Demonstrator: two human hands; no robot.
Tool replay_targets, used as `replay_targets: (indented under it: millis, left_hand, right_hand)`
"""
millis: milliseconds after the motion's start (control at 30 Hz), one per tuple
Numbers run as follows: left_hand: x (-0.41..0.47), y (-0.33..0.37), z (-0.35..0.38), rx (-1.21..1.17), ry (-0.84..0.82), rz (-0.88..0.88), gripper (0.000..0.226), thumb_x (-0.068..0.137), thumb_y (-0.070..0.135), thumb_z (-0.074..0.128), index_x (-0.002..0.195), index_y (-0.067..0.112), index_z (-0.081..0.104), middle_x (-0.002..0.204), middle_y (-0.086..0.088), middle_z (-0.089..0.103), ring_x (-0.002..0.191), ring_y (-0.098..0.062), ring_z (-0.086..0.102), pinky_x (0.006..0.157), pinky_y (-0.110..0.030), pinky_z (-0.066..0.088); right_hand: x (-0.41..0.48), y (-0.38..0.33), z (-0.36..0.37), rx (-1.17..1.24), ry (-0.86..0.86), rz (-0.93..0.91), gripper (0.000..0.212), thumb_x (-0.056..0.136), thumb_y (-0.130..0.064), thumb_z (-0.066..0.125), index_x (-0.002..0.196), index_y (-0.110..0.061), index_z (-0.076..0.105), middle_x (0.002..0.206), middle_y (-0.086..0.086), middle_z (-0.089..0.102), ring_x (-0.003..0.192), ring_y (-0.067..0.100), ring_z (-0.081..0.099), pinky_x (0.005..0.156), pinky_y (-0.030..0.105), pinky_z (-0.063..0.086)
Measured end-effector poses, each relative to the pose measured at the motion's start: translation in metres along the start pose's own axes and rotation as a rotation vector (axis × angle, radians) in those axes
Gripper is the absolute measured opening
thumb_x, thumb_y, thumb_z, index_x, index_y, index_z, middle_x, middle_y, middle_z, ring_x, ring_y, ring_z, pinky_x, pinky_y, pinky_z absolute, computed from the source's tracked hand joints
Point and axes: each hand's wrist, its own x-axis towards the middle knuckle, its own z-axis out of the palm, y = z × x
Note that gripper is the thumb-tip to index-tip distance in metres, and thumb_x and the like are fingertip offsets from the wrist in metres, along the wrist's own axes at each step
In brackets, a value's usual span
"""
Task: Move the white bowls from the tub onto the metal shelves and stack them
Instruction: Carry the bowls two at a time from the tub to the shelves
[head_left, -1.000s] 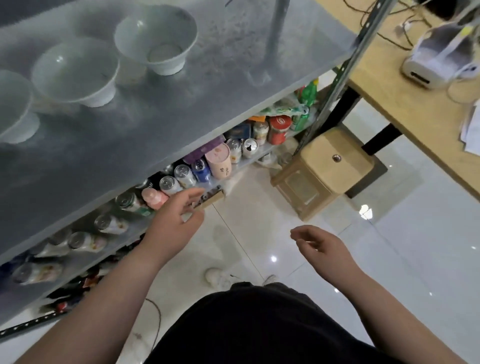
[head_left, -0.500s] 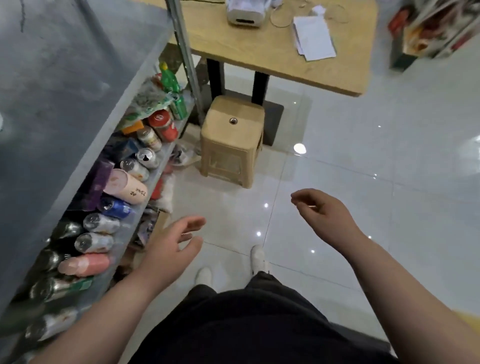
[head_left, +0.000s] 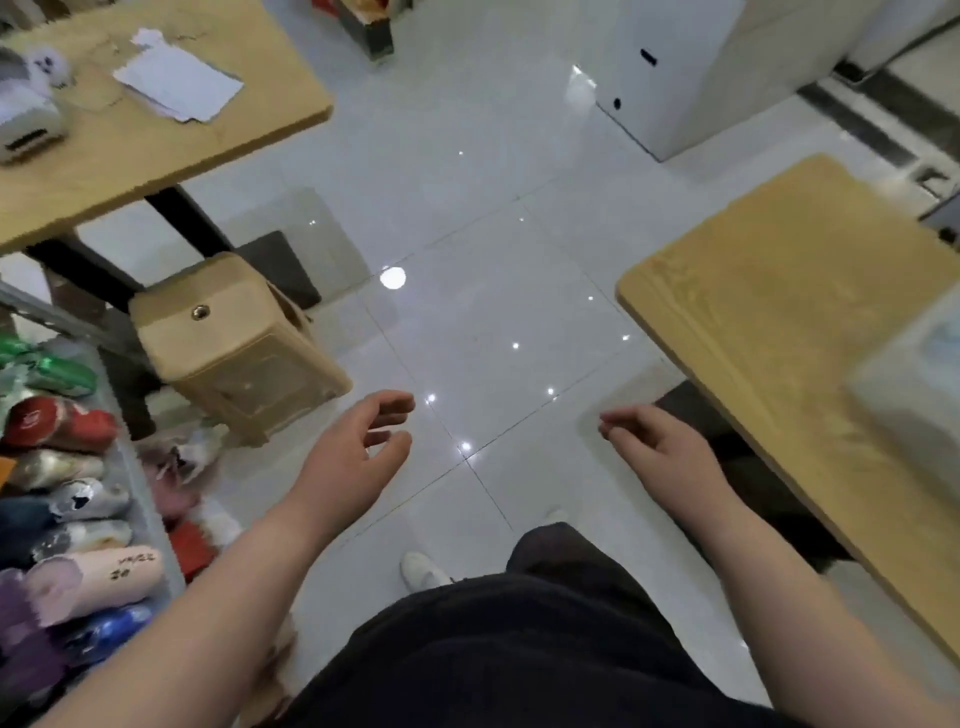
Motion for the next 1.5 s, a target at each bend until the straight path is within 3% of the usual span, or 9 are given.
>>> replay_targets:
  millis: [300, 467, 600, 867, 1067, 1167, 1333, 1500]
  left_hand:
    - [0.003, 0.120, 0.149, 0.100, -0.236, 0.197, 0.035, 0.093, 0.017, 0.056, 0.119, 0.041, 0.056, 0.117, 0.026, 0.062, 0.110, 0.008, 0.057, 0.087, -0.013, 0.044]
    - [-0.021, 0.164, 0.242, 0.122, -0.361, 0.256, 0.035, 0.094, 0.016, 0.056, 0.122, 0.038, 0.056, 0.117, 0.023, 0.063, 0.109, 0.005, 0.059, 0.088, -0.017, 0.047]
    - [-0.038, 0.182, 0.293, 0.159, -0.441, 0.261, 0.035, 0.094, 0.016, 0.056, 0.122, 0.036, 0.057, 0.116, 0.022, 0.064, 0.108, 0.003, 0.060, 0.087, -0.016, 0.047]
    - [-0.035, 0.212, 0.351, 0.202, -0.608, 0.275, 0.037, 0.092, 0.008, 0.056, 0.116, 0.036, 0.060, 0.112, 0.026, 0.065, 0.109, 0.003, 0.061, 0.087, -0.016, 0.047]
    - [0.005, 0.259, 0.411, 0.179, -0.775, 0.345, 0.040, 0.091, 0.004, 0.056, 0.116, 0.036, 0.060, 0.112, 0.025, 0.065, 0.110, 0.002, 0.061, 0.087, -0.012, 0.047]
    - [0.034, 0.289, 0.446, 0.148, -0.836, 0.393, 0.039, 0.091, 0.004, 0.057, 0.116, 0.033, 0.061, 0.112, 0.022, 0.066, 0.111, -0.002, 0.061, 0.090, -0.019, 0.049]
    - [0.093, 0.351, 0.504, 0.178, -0.802, 0.586, 0.040, 0.090, 0.007, 0.060, 0.113, 0.039, 0.060, 0.108, 0.019, 0.068, 0.107, -0.002, 0.063, 0.091, -0.021, 0.050]
    - [0.141, 0.424, 0.568, 0.235, -0.651, 0.738, 0.033, 0.090, 0.011, 0.058, 0.119, 0.025, 0.061, 0.110, 0.014, 0.066, 0.102, 0.000, 0.063, 0.087, -0.019, 0.048]
  right_hand:
    - [-0.108, 0.132, -0.092, 0.149, 0.221, 0.188, 0.017, 0.095, -0.027, 0.056, 0.107, -0.037, 0.065, 0.098, -0.020, 0.067, 0.094, -0.004, 0.061, 0.078, 0.018, 0.049]
    - [-0.151, 0.196, -0.153, 0.225, 0.329, 0.221, 0.018, 0.095, -0.023, 0.058, 0.105, -0.034, 0.068, 0.097, -0.019, 0.070, 0.092, -0.006, 0.062, 0.079, 0.018, 0.048]
    - [-0.170, 0.237, -0.195, 0.311, 0.448, 0.281, 0.018, 0.093, -0.021, 0.059, 0.100, -0.035, 0.070, 0.095, -0.017, 0.072, 0.093, -0.001, 0.065, 0.086, 0.027, 0.053]
    - [-0.187, 0.268, -0.224, 0.464, 0.600, 0.362, 0.021, 0.094, -0.015, 0.059, 0.098, -0.032, 0.069, 0.094, -0.014, 0.072, 0.095, 0.001, 0.066, 0.084, 0.021, 0.050]
    - [-0.192, 0.273, -0.236, 0.494, 0.597, 0.457, 0.024, 0.094, -0.012, 0.060, 0.099, -0.033, 0.069, 0.097, -0.017, 0.071, 0.094, -0.003, 0.065, 0.076, 0.013, 0.050]
    - [-0.178, 0.281, -0.270, 0.465, 0.639, 0.489, 0.022, 0.094, -0.013, 0.059, 0.100, -0.031, 0.069, 0.097, -0.016, 0.071, 0.092, -0.005, 0.064, 0.075, 0.010, 0.049]
    - [-0.135, 0.291, -0.331, 0.409, 0.748, 0.460, 0.022, 0.092, -0.012, 0.060, 0.100, -0.031, 0.069, 0.098, -0.016, 0.069, 0.091, -0.004, 0.063, 0.074, 0.008, 0.047]
    - [-0.089, 0.313, -0.416, 0.150, 0.888, 0.259, 0.019, 0.091, -0.012, 0.059, 0.102, -0.024, 0.069, 0.098, -0.017, 0.067, 0.096, 0.002, 0.062, 0.083, 0.014, 0.047]
